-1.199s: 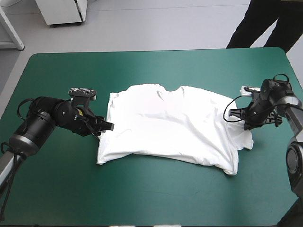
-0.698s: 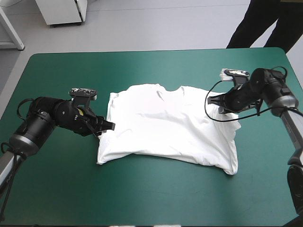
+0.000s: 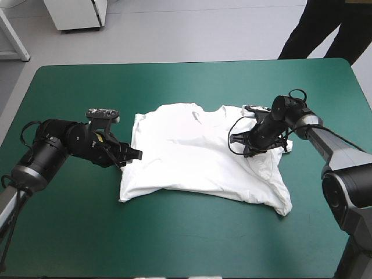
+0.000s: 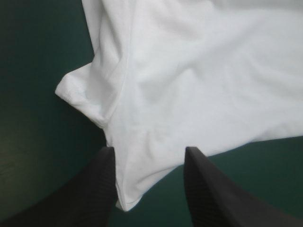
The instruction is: Fold the cloth
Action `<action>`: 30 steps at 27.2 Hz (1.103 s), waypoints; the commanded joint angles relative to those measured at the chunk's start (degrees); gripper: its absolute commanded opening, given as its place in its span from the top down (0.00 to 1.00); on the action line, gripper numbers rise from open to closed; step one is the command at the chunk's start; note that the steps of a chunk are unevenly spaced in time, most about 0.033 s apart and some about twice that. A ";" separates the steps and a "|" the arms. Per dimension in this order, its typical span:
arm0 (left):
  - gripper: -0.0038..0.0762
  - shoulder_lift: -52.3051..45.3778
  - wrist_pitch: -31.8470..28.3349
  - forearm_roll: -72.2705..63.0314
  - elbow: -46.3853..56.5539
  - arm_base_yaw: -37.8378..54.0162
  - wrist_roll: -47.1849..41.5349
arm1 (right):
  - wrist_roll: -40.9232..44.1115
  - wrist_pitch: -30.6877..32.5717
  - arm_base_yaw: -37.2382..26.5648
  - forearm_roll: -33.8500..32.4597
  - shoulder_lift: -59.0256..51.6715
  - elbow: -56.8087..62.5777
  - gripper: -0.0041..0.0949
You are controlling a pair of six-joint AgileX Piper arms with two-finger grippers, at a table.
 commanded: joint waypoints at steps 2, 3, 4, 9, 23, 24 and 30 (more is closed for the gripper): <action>0.53 -1.85 -1.76 -0.89 -1.88 -0.33 -0.18 | -1.20 2.59 -0.07 1.50 -2.53 -3.24 0.79; 0.53 -1.85 -1.76 -0.89 -1.88 -0.33 -0.18 | -1.34 3.16 -0.07 1.50 -2.66 -3.69 0.76; 0.53 -1.85 -1.76 -0.89 -1.88 -0.33 0.51 | -1.54 4.89 -0.07 1.37 -3.09 -5.24 0.67; 0.53 -1.85 -1.55 -0.89 -1.88 -0.33 0.52 | -2.14 8.45 -0.07 1.02 -6.63 -8.27 0.52; 0.53 -1.85 3.63 3.35 -1.88 -0.95 -1.78 | 4.38 14.38 -0.07 -7.68 -26.03 -8.16 0.53; 0.53 -1.72 3.93 4.21 -1.88 -1.42 -2.72 | 4.38 14.38 -0.07 -7.68 -27.23 -8.16 0.53; 0.53 0.01 5.66 16.79 1.38 -8.82 -12.27 | 5.83 14.38 -0.07 -7.79 -33.65 -8.16 0.53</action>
